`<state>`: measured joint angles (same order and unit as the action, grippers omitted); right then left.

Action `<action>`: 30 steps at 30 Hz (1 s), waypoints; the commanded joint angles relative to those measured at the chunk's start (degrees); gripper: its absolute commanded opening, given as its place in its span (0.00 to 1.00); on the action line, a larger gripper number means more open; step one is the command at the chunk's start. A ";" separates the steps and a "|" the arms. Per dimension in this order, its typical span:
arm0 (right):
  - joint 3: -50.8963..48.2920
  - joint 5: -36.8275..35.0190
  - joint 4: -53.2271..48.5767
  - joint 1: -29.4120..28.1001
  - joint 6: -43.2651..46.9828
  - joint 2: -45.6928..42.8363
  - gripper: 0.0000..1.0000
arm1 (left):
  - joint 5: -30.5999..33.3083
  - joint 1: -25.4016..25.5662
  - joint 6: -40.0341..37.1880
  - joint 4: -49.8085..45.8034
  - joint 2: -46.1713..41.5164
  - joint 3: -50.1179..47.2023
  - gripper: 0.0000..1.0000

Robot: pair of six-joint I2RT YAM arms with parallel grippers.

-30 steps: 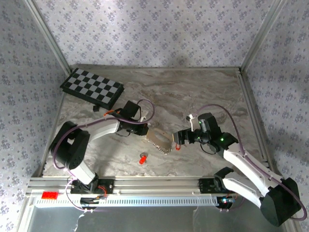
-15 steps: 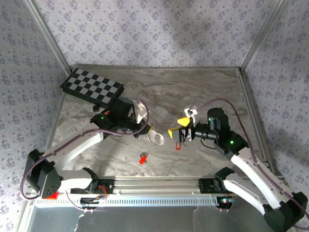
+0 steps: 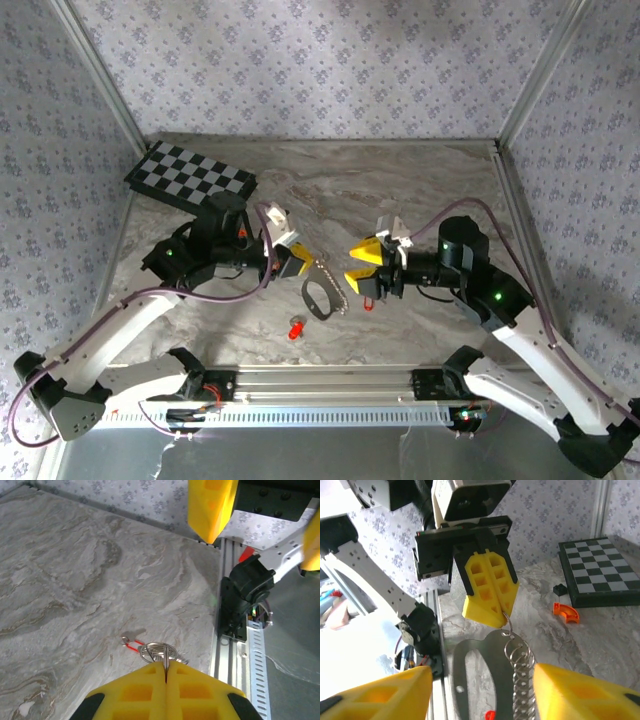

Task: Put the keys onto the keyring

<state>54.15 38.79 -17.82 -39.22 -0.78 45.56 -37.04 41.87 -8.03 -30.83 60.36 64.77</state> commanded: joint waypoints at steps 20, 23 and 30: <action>5.73 -3.42 -5.64 -5.61 9.91 7.18 0.43 | 2.26 5.99 -9.46 -8.47 2.19 7.38 0.00; 5.79 -3.02 -5.82 -5.91 10.00 7.93 0.43 | 2.30 6.32 -9.47 -8.46 2.48 7.43 0.00; 5.31 -3.23 -5.35 -6.84 10.09 8.31 0.41 | 2.85 6.83 -9.55 -6.66 3.09 7.26 0.00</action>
<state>57.71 34.79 -23.11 -45.50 8.49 53.82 -33.89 48.18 -16.32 -39.22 63.37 70.08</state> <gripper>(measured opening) 0.410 0.050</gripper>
